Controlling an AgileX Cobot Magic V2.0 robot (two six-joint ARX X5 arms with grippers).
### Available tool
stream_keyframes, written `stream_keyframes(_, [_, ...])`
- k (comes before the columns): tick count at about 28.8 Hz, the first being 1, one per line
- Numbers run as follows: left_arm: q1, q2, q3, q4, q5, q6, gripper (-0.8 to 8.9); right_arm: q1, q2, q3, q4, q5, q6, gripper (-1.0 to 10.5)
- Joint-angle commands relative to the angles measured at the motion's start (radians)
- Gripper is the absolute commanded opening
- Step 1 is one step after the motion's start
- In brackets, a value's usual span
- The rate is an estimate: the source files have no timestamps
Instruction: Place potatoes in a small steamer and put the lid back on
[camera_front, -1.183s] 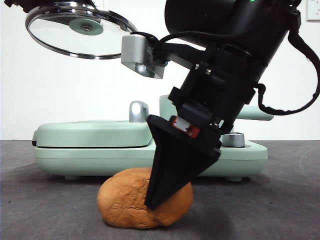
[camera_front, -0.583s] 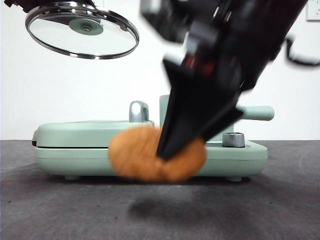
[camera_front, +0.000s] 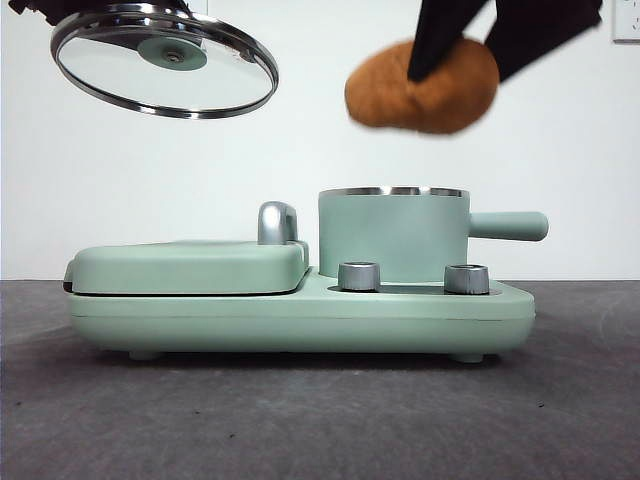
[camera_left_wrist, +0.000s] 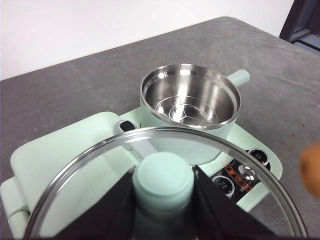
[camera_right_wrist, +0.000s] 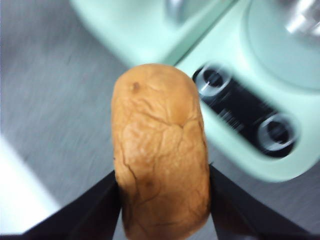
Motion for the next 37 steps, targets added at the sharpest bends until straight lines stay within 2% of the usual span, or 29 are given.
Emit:
stream_keyframes(1, [0.0, 0.0, 0.017, 0.032, 0.0, 0.012, 0.16, -0.051, 0.049, 0.07, 0.006, 0.009, -0.023, 2.0])
stream_keyframes(8, [0.003, 0.0, 0.017, 0.032, 0.0, 0.019, 0.16, -0.185, 0.226, 0.218, 0.006, 0.007, -0.135, 2.0])
stream_keyframes(15, [0.003, 0.0, 0.017, 0.032, 0.0, 0.019, 0.16, -0.252, 0.418, 0.373, 0.01, 0.007, -0.202, 2.0])
stream_keyframes(24, [0.003, 0.0, 0.017, 0.032, 0.0, 0.018, 0.16, -0.27, 0.624, 0.541, 0.032, 0.006, -0.229, 2.0])
stream_keyframes(37, [0.003, 0.0, 0.017, 0.028, 0.0, 0.019, 0.16, -0.27, 0.744, 0.541, 0.089, 0.037, -0.237, 2.2])
